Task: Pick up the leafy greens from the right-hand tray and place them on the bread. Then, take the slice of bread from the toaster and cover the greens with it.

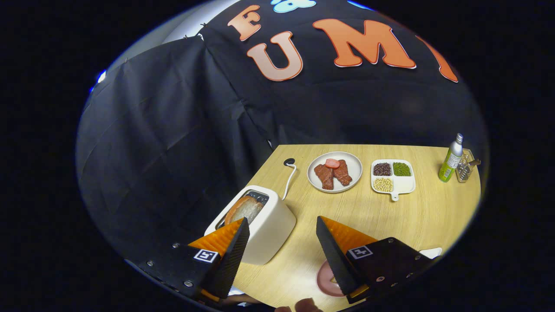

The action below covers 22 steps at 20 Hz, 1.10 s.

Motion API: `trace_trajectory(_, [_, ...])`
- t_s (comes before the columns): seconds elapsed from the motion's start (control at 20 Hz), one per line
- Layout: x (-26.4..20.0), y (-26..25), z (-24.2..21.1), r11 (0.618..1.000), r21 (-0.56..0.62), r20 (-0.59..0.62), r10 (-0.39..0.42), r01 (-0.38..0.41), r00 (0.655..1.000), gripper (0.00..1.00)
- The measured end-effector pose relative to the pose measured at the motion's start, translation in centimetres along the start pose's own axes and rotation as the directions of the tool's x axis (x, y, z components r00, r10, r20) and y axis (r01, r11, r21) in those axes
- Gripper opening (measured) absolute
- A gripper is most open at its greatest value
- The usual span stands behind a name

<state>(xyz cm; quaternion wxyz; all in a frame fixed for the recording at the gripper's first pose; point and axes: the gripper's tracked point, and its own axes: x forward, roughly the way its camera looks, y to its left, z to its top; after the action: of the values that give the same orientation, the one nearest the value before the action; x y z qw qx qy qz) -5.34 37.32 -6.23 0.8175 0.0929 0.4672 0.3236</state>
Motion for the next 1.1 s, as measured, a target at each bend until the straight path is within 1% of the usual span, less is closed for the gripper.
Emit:
trace_trajectory(0.3, [2.4,5.1,-0.1,0.998,0.026,-0.117,0.065,-0.062,0.991,0.93])
trace_trajectory(0.4, [3.1,6.5,-0.1,0.997,0.018,-0.152,0.078,-0.077,0.985,0.93])
trace_trajectory(0.7, [5.1,9.1,-0.9,0.997,0.009,-0.245,0.083,-0.083,0.966,0.93])
trace_trajectory(0.9, [6.7,10.1,-2.9,0.996,-0.001,-0.322,0.084,-0.089,0.943,0.93])
trace_trajectory(1.1, [8.0,10.3,-3.4,0.998,0.0,-0.355,0.056,-0.06,0.933,0.93])
